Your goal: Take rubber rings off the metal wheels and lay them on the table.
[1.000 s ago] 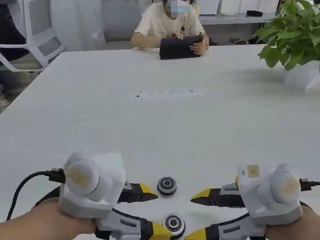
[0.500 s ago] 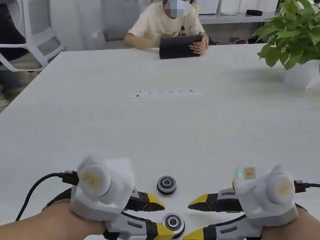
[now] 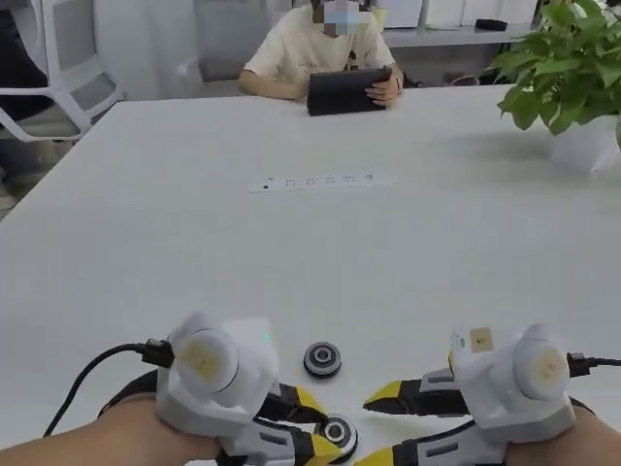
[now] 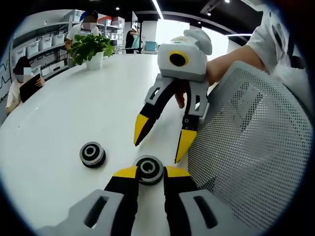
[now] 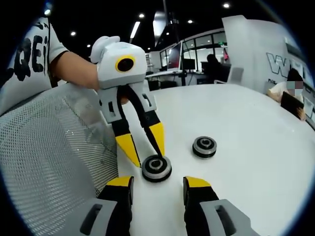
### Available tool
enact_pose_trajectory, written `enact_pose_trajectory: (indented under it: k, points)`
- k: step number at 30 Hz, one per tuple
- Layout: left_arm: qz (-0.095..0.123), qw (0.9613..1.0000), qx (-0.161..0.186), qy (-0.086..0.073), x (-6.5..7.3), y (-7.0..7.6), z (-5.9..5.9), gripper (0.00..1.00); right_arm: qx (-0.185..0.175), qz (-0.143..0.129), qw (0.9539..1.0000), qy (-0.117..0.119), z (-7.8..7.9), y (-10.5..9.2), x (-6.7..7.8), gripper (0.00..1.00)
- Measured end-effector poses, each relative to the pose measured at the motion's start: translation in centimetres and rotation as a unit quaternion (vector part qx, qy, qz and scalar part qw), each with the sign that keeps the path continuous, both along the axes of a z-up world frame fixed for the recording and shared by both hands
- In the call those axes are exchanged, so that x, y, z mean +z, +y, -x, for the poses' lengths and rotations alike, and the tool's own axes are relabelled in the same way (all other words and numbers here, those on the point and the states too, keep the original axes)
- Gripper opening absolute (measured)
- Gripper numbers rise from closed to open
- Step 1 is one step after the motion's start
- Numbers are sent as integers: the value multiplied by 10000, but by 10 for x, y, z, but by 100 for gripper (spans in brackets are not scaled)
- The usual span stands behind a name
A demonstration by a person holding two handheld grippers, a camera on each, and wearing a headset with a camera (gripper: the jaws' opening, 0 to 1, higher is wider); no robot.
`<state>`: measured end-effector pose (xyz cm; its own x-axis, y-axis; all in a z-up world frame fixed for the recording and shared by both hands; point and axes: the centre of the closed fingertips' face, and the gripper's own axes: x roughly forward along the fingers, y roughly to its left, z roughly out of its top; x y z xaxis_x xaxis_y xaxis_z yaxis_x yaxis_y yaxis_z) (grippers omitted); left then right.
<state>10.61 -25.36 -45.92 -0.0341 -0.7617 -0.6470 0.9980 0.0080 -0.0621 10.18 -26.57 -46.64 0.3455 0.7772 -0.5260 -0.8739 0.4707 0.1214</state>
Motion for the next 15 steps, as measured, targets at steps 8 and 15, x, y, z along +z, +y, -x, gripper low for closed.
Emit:
enact_pose_trajectory:
  k: [8,15]
  points:
    - [-8,9998,34,-174,0,-1,-3,9,-4,20,10000,31,2,-1,-2,38]
    - [-18,9992,-77,-395,-1,-1,-2,9,-86,-65,9999,88,1,-1,-3,36]
